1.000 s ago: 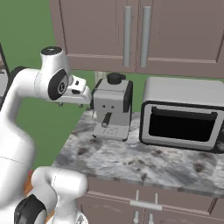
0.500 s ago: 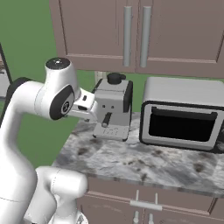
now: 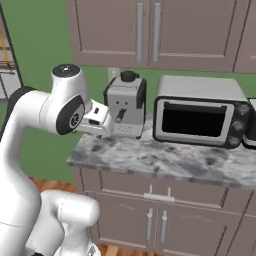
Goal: Navigate to the stove.
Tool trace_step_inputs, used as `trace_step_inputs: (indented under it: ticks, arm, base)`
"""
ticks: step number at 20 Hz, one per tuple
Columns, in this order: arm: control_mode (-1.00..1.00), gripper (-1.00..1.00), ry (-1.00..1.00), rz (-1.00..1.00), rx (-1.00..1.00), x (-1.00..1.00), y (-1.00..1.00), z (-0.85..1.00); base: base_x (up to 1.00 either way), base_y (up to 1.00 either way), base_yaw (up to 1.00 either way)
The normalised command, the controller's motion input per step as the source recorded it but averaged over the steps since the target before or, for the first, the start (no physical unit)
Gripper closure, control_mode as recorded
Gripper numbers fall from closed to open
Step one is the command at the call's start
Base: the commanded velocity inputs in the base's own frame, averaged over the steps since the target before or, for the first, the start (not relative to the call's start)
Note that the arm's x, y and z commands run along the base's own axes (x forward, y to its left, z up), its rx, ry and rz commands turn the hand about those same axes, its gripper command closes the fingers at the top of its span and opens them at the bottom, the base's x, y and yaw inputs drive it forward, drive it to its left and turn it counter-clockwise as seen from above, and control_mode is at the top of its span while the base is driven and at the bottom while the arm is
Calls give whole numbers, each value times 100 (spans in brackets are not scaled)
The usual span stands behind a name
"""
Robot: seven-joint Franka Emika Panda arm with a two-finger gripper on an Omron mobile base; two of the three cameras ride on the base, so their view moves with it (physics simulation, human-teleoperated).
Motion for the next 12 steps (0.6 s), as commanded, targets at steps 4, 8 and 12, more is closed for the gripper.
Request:
trace_step_inputs:
  ticks: [4,8,12]
  arm:
    - [100,-100,0,0,0,0,0,0]
    - [100,-100,0,0,0,0,0,0]
    - [100,-100,0,0,0,0,0,0]
  base:
    - [-94,-17,-21]
    - [-16,11,-88]
    - [-5,5,-95]
